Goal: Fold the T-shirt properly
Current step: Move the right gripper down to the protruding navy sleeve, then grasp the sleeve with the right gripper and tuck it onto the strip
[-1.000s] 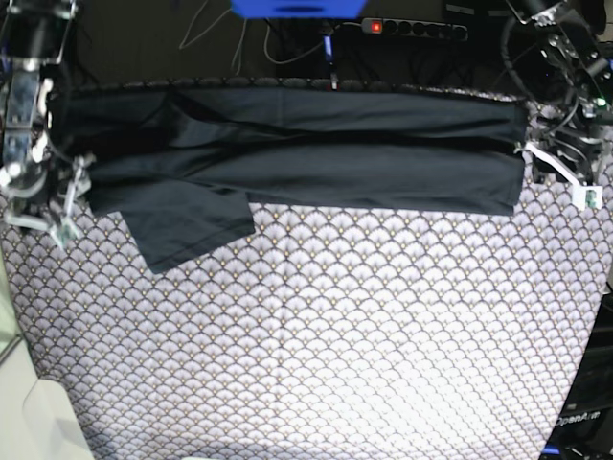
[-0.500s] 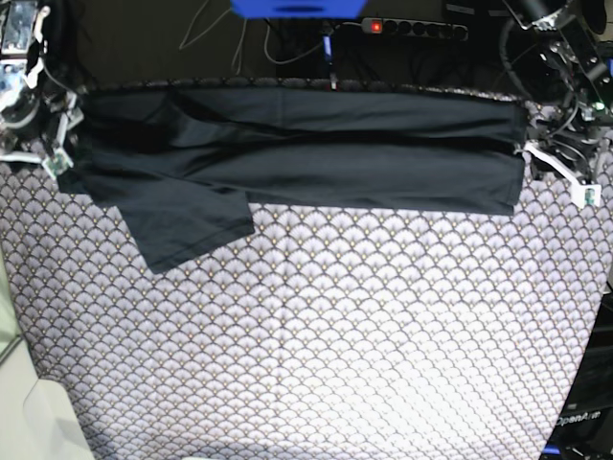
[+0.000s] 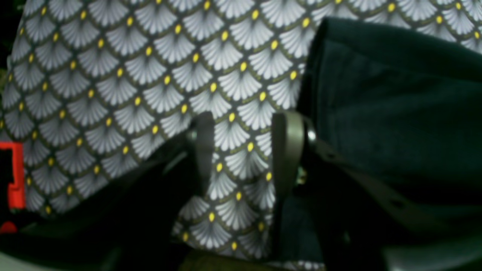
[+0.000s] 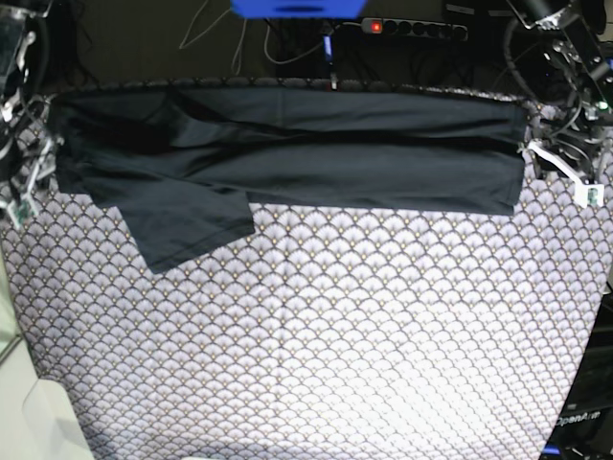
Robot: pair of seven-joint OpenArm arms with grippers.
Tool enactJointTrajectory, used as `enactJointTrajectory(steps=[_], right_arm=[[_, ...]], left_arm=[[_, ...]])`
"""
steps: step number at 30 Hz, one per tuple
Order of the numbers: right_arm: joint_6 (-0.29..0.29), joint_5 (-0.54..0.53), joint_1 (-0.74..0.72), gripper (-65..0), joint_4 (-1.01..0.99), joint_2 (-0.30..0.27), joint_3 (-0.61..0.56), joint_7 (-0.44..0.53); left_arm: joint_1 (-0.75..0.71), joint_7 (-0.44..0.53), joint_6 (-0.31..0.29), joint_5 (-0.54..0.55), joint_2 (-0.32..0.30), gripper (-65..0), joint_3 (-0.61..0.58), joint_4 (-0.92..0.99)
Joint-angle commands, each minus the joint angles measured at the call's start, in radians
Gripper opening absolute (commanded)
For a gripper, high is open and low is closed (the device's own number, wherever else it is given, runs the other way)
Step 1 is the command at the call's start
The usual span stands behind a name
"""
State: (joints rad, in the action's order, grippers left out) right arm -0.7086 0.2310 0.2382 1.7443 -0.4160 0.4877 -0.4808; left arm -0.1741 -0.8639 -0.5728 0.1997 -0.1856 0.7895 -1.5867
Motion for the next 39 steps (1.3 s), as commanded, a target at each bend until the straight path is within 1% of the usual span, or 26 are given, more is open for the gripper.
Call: enactJointTrajectory(steps=[1,5,8,10,12,19,24,25,27,30,33,36,39], right_arm=[[0.010,0.001,-0.044,-22.7,0.016,-0.017,-0.027,-0.003],[0.010,0.000,-0.179,-22.8,0.012,-0.002,-0.160,-0.126],[0.010,0.000,-0.273,-22.7,-0.002,0.047,-0.217,-0.195],[0.010,0.000,-0.328,-22.7,-0.020,0.087,-0.235,-0.213],[0.010,0.000,-0.372,-22.7,-0.050,0.121,-0.252,-0.217],[0.010,0.000,-0.478,-22.7,-0.240,0.202,-0.269,-0.212],[0.010,-0.002,-0.558,-23.0,-0.361,0.237,-0.254,-0.217],[0.010,-0.020,-0.572,-23.0,-0.387,0.246,-0.235,-0.220],[0.010,-0.068,-0.601,-22.7,-0.432,0.251,-0.191,-0.246],[0.010,-0.134,-0.661,-22.7,-0.533,0.245,-0.162,-0.287],[0.010,-0.175,-0.695,-23.0,-0.627,0.219,-0.134,-0.292],[0.010,-0.189,-0.701,-23.0,-0.688,0.216,-0.109,-0.289],[0.010,-0.190,-0.687,-23.0,-0.691,0.222,-0.103,-0.289]], left_arm=[[0.005,0.018,0.000,0.011,-0.015,-40.2,0.000,-0.022],[0.009,0.016,0.000,0.011,-0.015,-40.2,-0.002,-0.024],[0.011,0.015,0.000,0.011,-0.015,-40.2,-0.002,-0.024],[0.011,0.012,0.001,0.011,-0.015,-40.2,-0.002,-0.024],[0.009,0.012,0.001,0.011,-0.015,-40.2,0.003,-0.024],[0.003,0.010,0.006,0.011,-0.015,-40.2,0.005,-0.025],[0.003,0.008,0.006,0.011,-0.015,-40.2,0.006,-0.025],[0.003,0.008,0.007,0.011,-0.015,-40.2,0.006,-0.025],[0.003,0.008,0.007,0.011,-0.015,-40.2,0.006,-0.025],[0.005,0.008,0.007,0.011,-0.013,-40.2,0.006,-0.025],[0.009,0.008,0.007,0.011,-0.013,-40.2,0.006,-0.025],[0.011,0.008,0.007,0.011,-0.013,-40.2,0.006,-0.025],[0.012,0.008,0.007,0.011,-0.013,-40.2,0.003,-0.025]])
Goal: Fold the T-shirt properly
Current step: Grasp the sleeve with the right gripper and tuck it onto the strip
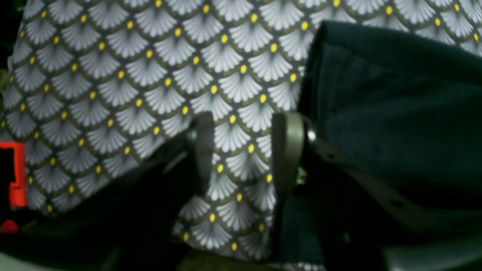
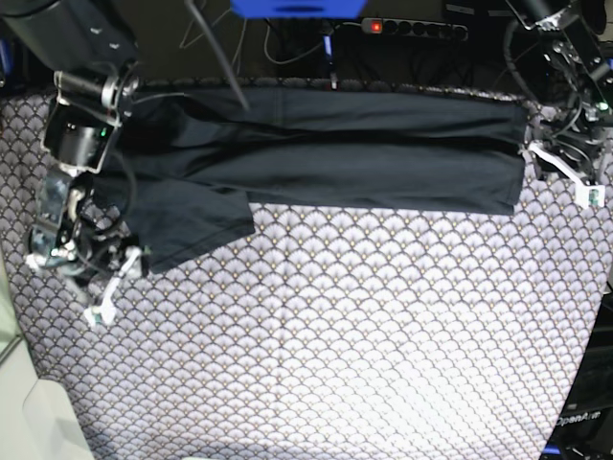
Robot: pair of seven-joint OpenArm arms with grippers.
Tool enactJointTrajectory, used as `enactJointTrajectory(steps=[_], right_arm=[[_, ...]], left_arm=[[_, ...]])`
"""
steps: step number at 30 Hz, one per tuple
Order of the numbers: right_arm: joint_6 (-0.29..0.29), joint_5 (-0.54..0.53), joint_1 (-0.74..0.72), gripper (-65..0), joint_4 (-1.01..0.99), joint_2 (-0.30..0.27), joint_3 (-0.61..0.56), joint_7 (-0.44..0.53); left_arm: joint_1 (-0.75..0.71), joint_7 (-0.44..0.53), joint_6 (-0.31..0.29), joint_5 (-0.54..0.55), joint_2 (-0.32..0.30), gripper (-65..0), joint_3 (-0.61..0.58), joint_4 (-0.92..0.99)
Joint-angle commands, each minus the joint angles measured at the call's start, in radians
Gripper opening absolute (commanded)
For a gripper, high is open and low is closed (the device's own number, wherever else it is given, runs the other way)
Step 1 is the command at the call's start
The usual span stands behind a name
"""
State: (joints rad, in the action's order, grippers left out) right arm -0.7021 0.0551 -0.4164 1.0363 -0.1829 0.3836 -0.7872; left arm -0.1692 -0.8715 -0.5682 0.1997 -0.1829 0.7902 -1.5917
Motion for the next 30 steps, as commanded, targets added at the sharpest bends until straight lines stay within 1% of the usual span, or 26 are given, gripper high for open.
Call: enactJointTrajectory(steps=[1,5,9,11,16,18,23,27,30], right_arm=[[0.004,-0.014,-0.017,-23.0,0.017,-0.008,0.001,0.016],[0.004,-0.014,0.006,-23.1,0.029,0.024,-0.001,0.015],[0.004,-0.014,0.043,-23.1,0.052,0.036,-0.004,0.015],[0.004,-0.013,0.044,-23.1,0.051,0.053,-0.005,0.015],[0.004,-0.014,0.058,-24.0,0.052,0.058,-0.005,0.015],[0.004,-0.014,0.058,-27.3,0.052,0.064,-0.005,0.015],[0.004,-0.010,0.054,-43.5,0.052,0.067,-0.005,0.015],[0.004,-0.010,0.052,-54.2,0.052,0.067,-0.007,0.015],[0.004,-0.010,0.049,-59.8,0.052,0.064,-0.007,0.015]], left_arm=[[0.007,0.016,0.003,0.011,-0.016,-40.2,0.001,-0.020],[0.027,0.016,0.004,0.011,-0.016,-40.2,-0.002,-0.019],[0.036,0.016,0.004,0.010,-0.004,-40.2,-0.002,-0.016],[0.036,0.016,0.004,0.010,-0.004,-40.2,-0.002,-0.016],[0.059,0.016,0.004,0.010,-0.004,-40.2,-0.004,-0.008],[0.059,0.016,0.004,0.010,-0.004,-40.2,-0.004,-0.008],[0.064,0.016,0.004,0.010,-0.004,-40.2,-0.004,-0.006],[0.064,0.018,0.004,0.010,-0.004,-40.2,-0.004,-0.006],[0.064,0.021,0.004,0.010,-0.004,-40.2,-0.004,-0.006]])
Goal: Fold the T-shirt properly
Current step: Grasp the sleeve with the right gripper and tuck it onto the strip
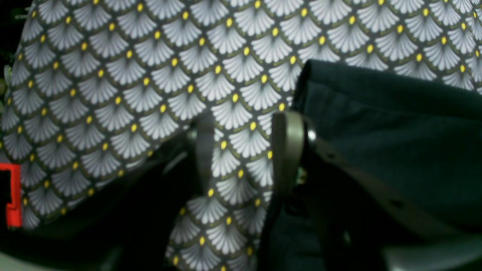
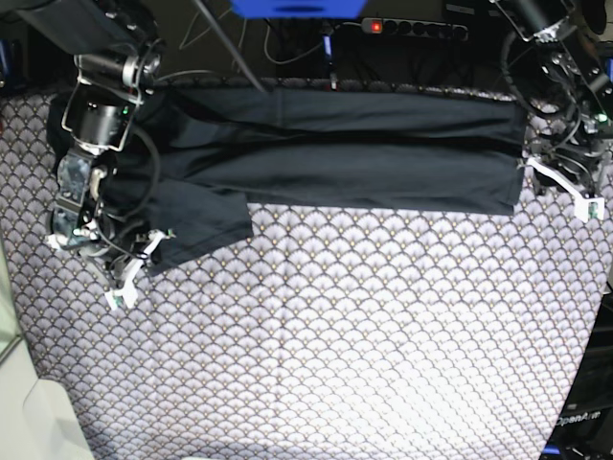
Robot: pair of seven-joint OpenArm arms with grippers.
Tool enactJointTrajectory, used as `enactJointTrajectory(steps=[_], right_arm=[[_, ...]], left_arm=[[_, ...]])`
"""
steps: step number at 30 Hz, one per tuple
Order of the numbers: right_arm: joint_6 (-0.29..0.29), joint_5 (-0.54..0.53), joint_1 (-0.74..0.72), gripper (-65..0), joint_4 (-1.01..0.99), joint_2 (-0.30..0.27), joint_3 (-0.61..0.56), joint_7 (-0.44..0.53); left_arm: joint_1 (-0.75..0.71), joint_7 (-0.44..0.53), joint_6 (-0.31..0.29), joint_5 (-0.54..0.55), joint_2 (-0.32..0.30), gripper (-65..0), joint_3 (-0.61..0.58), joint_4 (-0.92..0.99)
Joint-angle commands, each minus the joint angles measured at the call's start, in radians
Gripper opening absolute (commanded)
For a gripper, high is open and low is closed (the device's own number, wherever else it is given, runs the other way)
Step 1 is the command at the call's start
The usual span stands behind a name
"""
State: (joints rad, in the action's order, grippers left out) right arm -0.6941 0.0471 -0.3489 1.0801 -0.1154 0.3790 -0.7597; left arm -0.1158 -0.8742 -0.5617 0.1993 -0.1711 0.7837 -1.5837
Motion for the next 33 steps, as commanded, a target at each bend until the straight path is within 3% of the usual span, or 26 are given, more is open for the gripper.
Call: enactJointTrajectory(steps=[1,6,14,24,31,33], right_arm=[[-0.004,0.000,-0.019,-61.0,0.010,-0.004,-0.002,-0.013],[-0.004,0.000,-0.011,-62.4,0.085,-0.016,-0.002,-0.017],[-0.004,-0.003,0.023,-62.4,0.292,-0.017,-0.021,-0.142],[-0.004,-0.011,0.264,-62.5,0.699,-0.011,-0.094,-0.229],[-0.004,-0.109,0.455,-62.5,0.888,-0.020,-0.096,-0.228],[-0.004,-0.143,0.498,-62.5,0.892,-0.048,-0.094,-0.220]], left_arm=[[0.011,0.023,-0.002,0.010,-0.015,-40.2,0.003,-0.014],[0.011,0.025,-0.002,0.010,-0.015,-40.2,0.003,-0.014],[0.011,0.025,-0.002,0.010,-0.015,-40.2,0.003,-0.014],[0.011,0.026,-0.002,0.010,-0.015,-40.2,0.003,-0.013],[0.014,0.026,-0.002,0.010,-0.015,-40.2,0.003,-0.013],[0.023,0.026,-0.002,0.006,-0.015,-40.2,0.001,-0.013]])
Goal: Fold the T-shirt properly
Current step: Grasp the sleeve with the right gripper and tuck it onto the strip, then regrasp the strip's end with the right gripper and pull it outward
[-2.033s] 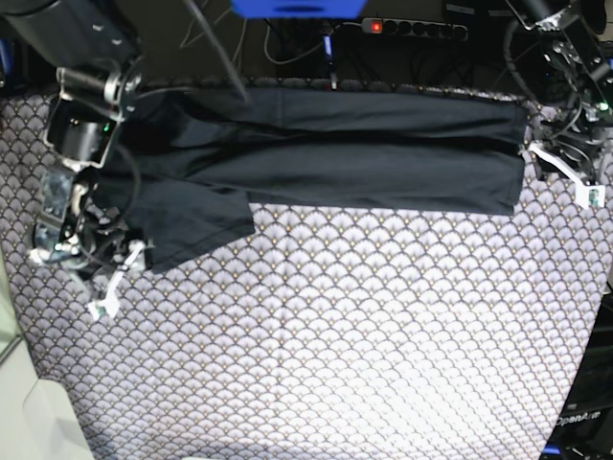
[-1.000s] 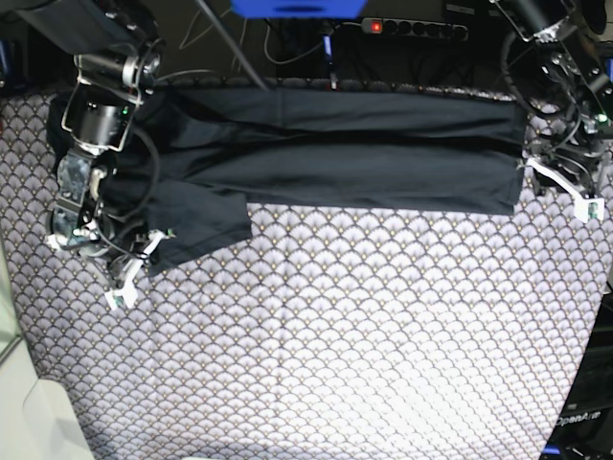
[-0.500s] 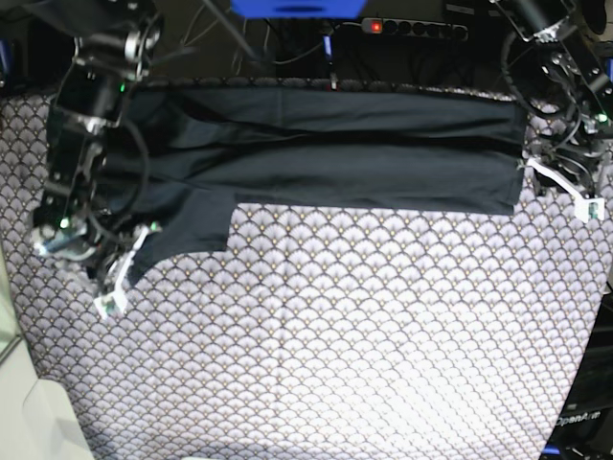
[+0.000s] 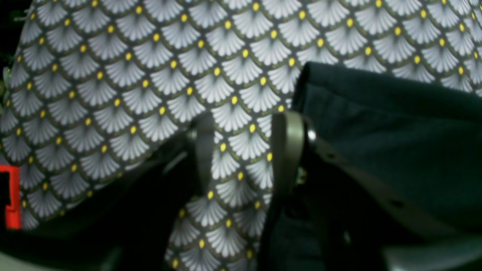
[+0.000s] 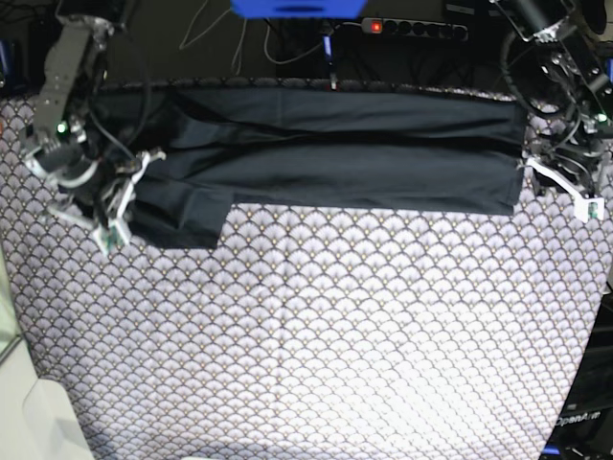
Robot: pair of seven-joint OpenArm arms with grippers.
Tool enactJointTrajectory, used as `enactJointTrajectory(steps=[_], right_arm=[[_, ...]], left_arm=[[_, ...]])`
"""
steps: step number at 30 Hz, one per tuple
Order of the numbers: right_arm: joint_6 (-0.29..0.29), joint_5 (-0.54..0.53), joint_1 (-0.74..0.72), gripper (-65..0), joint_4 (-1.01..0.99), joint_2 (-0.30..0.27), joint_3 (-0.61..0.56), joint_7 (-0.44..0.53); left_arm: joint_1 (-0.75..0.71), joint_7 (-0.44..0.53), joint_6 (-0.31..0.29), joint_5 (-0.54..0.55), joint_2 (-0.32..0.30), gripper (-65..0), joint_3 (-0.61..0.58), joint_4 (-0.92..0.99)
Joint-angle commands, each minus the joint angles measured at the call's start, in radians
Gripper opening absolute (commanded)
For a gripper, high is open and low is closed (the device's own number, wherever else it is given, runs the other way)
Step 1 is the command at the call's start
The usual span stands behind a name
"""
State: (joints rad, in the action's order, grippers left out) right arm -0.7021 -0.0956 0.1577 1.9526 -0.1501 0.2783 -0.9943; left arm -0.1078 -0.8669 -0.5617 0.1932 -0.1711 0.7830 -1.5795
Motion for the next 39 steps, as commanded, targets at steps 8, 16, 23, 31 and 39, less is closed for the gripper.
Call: enactJointTrajectory(steps=[8,16,23,31,39], right_arm=[[0.004,-0.204,0.113,-62.5,0.021,-0.122,0.019,0.021],[0.004,-0.329,0.222,-62.5,0.017,-0.193,0.109,0.127],[0.004,-0.323,0.141,-62.1,0.012,-0.193,0.111,0.070],[0.004,-0.323,-0.137,-58.3,-0.098,-0.193,0.106,-0.162],[0.004,-0.326,-0.341,-37.5,-0.394,-0.193,0.108,-0.237]], left_arm=[[0.044,0.021,-0.010,-0.091,-0.015,-40.2,-0.032,0.058],[0.038,0.021,-0.011,-0.094,-0.015,-40.2,-0.037,0.057],[0.021,0.019,-0.011,-0.094,-0.015,-40.2,-0.032,0.055],[-0.010,0.013,-0.011,-0.094,-0.012,-40.2,-0.032,-0.028],[-0.037,0.012,-0.011,-0.094,0.014,-40.2,-0.030,-0.097]])
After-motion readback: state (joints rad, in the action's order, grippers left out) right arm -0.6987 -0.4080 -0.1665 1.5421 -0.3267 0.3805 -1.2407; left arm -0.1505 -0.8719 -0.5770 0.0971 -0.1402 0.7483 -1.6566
